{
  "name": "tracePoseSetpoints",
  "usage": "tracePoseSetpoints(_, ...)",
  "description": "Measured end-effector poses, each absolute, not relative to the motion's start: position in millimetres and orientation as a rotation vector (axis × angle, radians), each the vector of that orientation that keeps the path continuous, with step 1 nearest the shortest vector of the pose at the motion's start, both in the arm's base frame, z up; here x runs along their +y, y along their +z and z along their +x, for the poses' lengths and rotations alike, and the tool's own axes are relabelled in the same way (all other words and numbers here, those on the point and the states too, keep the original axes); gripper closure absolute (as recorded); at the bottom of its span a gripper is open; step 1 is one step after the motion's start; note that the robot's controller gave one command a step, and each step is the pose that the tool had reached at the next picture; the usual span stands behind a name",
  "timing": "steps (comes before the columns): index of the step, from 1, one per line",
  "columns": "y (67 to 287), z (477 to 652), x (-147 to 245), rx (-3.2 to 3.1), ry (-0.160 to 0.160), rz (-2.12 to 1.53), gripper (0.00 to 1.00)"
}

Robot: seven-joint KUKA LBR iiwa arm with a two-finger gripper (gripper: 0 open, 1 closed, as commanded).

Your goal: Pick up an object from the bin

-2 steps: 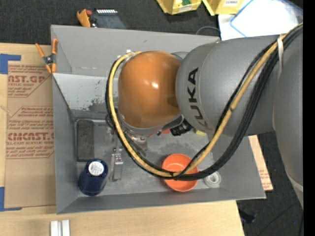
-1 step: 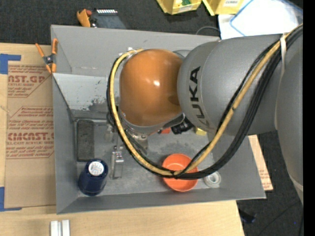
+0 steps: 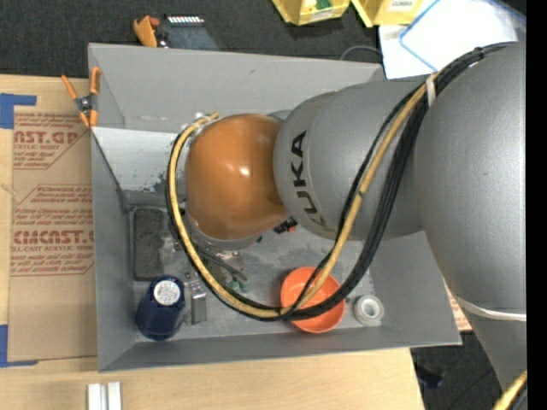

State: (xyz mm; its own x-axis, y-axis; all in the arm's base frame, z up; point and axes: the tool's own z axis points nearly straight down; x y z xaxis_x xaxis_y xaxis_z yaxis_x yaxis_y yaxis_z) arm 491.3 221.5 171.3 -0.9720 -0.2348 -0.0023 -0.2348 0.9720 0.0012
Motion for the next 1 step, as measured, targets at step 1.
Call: tracePoseSetpoints(1, 159.5, 479.8, 248.1, 3.101, 0.005, -0.484, 0.0)
